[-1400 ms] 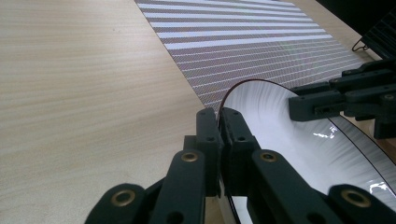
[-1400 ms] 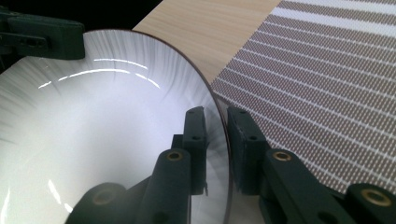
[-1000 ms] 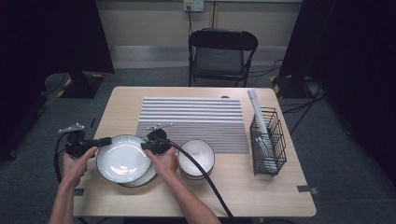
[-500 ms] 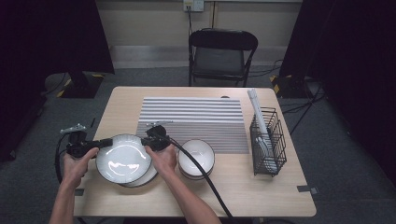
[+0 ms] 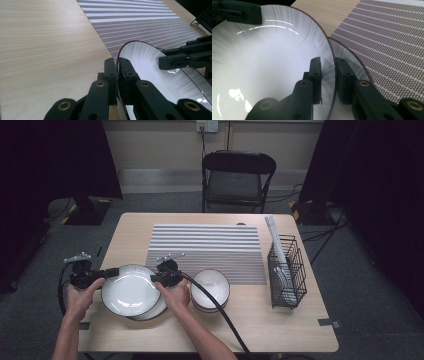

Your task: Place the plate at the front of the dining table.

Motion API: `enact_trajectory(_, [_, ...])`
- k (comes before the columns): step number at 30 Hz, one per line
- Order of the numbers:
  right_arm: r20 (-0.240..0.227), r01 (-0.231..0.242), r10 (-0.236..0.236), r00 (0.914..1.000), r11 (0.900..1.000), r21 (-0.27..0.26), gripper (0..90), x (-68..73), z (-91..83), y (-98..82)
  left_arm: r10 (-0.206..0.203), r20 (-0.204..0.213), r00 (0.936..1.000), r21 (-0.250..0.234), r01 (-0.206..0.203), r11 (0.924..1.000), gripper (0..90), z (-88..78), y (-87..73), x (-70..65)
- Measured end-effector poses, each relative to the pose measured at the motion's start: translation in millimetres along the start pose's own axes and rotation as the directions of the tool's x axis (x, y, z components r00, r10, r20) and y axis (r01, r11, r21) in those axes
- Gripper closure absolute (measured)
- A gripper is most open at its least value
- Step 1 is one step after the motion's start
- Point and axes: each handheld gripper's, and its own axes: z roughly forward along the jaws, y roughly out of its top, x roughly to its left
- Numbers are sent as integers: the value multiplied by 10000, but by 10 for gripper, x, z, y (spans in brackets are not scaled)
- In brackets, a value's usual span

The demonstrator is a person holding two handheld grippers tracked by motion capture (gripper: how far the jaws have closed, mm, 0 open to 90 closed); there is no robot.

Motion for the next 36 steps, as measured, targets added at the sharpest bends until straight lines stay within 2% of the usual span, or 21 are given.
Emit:
enact_trajectory(4, [-177,-79,80,9998,9999,63,738,-6,5,-34,10,-57,10000,-26,-10,10000,856,-3,-2,-3])
enact_trajectory(5, [-206,-143,145,9997,9999,90,749,-11,7,-30,19,-80,10000,-31,-19,10000,856,-7,-2,-5])
enact_trajectory(6, [-332,-457,458,9984,9990,31,787,-40,4,-11,11,-102,9999,-97,-12,10000,856,-11,-2,-5])
enact_trajectory(9, [-397,-552,551,9977,9985,-12,804,-55,10,14,73,-148,9999,-94,-74,9999,856,-17,10,-2])
enact_trajectory(10, [-239,-357,356,9991,9993,-67,801,-42,21,39,23,-118,9999,-165,-25,9999,855,-18,12,4])
enact_trajectory(15, [-77,-203,202,9998,9995,-223,807,-28,53,100,1,-211,9998,-482,-11,9988,852,-41,24,26])
enact_trajectory(18, [-84,-176,174,9998,9996,-231,808,-32,55,107,-80,-140,9999,-493,73,9988,850,-42,21,34])
enact_trajectory(20, [-79,-98,96,9999,9997,-214,808,-30,51,106,-234,-60,9997,-469,231,9986,847,-39,18,40])
enact_trajectory(28, [-171,-96,92,9998,9997,-233,810,-44,47,97,-318,129,9994,-20,318,9995,780,-64,-50,38])
enact_trajectory(29, [-173,-105,101,9998,9997,-225,812,-45,45,97,-335,85,9994,132,334,9994,782,-49,-59,23])
enact_trajectory(31, [-148,-115,111,9998,9997,-238,812,-45,43,97,-384,81,9992,136,383,9992,785,-51,-61,23])
enact_trajectory(34, [-144,-131,127,9998,9996,-241,813,-45,43,100,-472,-23,9989,-26,472,9989,811,-47,-50,18])
enact_trajectory(36, [-19,-97,97,10000,9996,-270,814,-36,42,117,-295,-193,9994,-5,295,9996,825,-41,-34,1])
